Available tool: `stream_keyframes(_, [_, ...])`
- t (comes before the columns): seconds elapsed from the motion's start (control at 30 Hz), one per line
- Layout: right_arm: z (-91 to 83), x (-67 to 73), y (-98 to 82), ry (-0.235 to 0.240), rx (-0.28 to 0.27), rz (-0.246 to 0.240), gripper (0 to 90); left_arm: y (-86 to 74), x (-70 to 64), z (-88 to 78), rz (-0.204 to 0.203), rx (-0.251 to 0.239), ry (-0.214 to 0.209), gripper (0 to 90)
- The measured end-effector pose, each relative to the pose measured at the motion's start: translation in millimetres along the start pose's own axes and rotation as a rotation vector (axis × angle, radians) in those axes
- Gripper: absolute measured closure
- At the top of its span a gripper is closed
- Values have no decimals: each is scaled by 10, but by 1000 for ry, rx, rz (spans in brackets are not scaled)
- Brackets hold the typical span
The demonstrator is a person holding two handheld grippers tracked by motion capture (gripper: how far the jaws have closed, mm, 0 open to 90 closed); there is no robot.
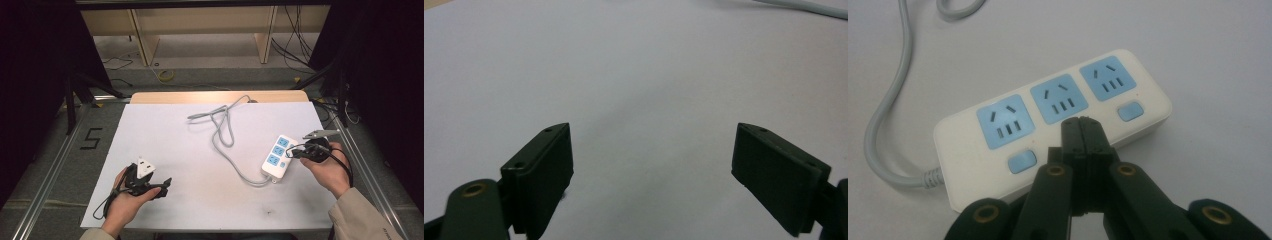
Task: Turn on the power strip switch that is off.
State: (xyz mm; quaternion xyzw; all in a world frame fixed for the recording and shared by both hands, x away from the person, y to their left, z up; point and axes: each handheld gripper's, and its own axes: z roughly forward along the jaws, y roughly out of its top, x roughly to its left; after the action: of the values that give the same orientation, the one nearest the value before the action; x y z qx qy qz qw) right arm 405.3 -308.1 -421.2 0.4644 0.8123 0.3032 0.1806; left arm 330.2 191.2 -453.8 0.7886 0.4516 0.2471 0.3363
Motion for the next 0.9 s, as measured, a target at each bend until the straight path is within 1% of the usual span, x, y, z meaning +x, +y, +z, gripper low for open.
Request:
stream_keyframes(0.37, [62, -18, 42, 1, 18, 2, 900, 1, 0, 2, 1, 0, 1, 164])
stream_keyframes(0.7, [88, -31, 69, -6, 13, 4, 900, 0, 3, 1, 1, -1, 2, 164])
stream_keyframes(0.9, [107, -23, 89, -10, 14, -5, 900, 3, 0, 2, 7, 5, 0, 164])
